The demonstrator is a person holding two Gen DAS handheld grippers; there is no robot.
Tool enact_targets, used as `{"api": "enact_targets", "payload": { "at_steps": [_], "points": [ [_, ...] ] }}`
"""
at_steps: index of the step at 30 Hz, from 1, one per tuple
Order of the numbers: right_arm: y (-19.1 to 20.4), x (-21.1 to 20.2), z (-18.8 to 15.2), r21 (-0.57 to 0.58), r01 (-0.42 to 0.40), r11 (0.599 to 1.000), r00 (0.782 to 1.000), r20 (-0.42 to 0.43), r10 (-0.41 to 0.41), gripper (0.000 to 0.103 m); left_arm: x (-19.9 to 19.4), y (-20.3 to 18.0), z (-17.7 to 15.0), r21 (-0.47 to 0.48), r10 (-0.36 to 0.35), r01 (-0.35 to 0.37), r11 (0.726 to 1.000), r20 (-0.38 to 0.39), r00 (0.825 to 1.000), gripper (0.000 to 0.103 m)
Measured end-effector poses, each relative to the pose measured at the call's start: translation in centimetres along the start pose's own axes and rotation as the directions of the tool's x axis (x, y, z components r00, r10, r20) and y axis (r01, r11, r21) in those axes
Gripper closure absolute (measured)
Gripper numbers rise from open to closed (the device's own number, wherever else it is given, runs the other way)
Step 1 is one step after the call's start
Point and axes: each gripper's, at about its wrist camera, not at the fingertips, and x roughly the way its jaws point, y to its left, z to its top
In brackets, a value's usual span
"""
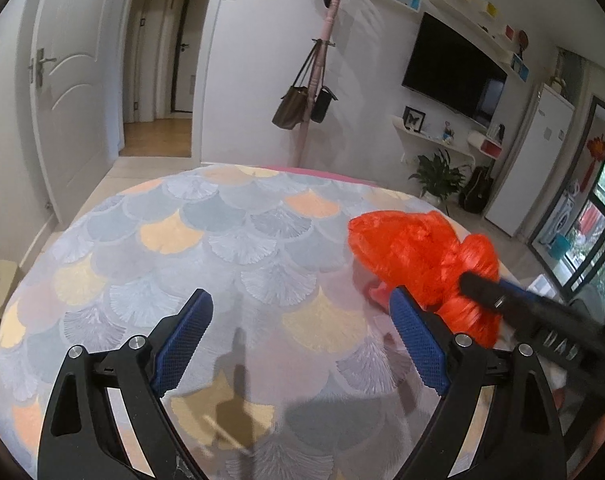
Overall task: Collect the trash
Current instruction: 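Grasp the red plastic bag with the right tool while the left tool grasps the pink packet, then carry the red bag and pink packet over the basket and open both tools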
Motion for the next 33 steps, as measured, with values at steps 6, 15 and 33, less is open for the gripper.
{"api": "enact_targets", "payload": {
  "at_steps": [6,15,33],
  "points": [
    [-2.6,-2.9,0.6,0.054,0.035,0.998,0.995,0.088,-0.04,0.067,0.5,-1.0,-0.3,0.05,-0.01,0.011,0.999,-0.027,1.0,0.018],
    [-5.3,-5.4,-0.2,0.088,0.155,0.984,0.98,0.11,-0.164,0.067,4.4,-4.8,1.2,0.148,-0.163,0.191,0.97,-0.181,0.97,0.019],
    [-10.6,-13.8,-1.6,0.147,0.285,0.947,0.917,0.247,-0.314,0.067,4.4,-12.4,1.5,0.292,-0.207,0.253,0.922,-0.179,0.962,0.066]
  ]
}}
